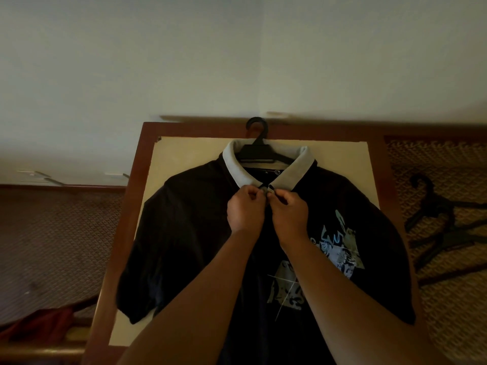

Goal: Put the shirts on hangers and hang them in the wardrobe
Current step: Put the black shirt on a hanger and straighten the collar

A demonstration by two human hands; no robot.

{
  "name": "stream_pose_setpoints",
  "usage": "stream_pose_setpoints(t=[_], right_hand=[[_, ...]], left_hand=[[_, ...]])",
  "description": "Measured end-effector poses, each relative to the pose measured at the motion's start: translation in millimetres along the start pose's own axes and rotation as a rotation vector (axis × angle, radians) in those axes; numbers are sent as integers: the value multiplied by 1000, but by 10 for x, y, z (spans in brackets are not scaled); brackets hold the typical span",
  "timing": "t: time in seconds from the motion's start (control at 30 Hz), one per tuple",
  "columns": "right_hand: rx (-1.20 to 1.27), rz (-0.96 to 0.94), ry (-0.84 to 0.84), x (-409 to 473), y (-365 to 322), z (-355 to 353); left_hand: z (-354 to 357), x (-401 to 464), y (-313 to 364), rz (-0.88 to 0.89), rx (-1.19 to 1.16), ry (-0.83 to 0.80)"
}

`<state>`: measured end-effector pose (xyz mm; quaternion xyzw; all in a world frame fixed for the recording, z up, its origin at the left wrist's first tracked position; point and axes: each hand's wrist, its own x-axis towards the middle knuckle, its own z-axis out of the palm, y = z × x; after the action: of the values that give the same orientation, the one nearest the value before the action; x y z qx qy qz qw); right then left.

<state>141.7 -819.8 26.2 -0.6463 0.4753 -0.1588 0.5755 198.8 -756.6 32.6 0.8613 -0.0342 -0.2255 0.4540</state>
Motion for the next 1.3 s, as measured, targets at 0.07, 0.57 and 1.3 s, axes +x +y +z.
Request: stream_pose_setpoints(t=[0.07,0.57,1.3], right_hand=[[16,3,-6,1,3,-2],[255,222,-70,19,-79,-98],[73,212,-154,-5,-229,-117]], left_hand=[[-30,-46,5,-52,-168,-40],[-72,5,-7,-231,-452,-195],[-94,-74,-217,279,-91,-134]])
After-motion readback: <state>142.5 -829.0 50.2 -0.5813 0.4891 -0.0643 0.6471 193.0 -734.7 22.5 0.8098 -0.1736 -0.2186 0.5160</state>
